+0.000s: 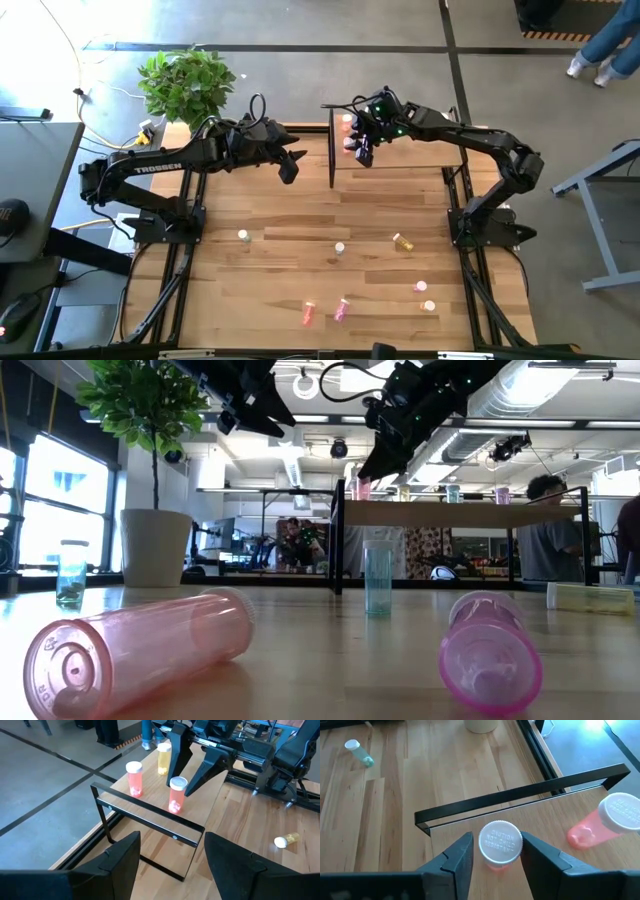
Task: Pick and place medicine bottles onto shelf by color
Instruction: Put the top pink pill bottle on the shelf aligned with the other pink pill bottle, then put the bottom yellow pill bottle on the shelf aligned with the other yellow pill bottle
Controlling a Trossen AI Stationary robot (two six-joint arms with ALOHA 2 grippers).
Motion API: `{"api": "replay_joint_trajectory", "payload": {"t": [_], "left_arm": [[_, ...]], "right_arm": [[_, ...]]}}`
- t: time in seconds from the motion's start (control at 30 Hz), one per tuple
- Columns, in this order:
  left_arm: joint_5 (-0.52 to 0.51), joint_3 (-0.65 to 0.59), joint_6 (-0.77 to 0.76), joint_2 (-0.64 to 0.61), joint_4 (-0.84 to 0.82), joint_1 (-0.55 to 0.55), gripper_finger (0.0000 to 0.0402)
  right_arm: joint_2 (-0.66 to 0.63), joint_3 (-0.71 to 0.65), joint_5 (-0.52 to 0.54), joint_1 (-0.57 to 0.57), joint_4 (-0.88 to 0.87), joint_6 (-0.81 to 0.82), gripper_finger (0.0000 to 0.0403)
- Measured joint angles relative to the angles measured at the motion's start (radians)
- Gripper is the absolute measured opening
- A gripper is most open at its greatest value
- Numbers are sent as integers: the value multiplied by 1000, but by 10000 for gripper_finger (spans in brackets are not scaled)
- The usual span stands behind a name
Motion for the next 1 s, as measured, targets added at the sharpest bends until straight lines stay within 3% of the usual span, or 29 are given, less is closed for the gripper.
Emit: {"api": "replay_joint_trajectory", "payload": {"t": [0.6,1.0], "left_arm": [[1,0,0,0,0,0,211],[1,0,12,0,-1,0,212]], "right_arm": [[-2,54,18,-2,-23,-9,172],[-2,230,16,6,-329,22,172]]}}
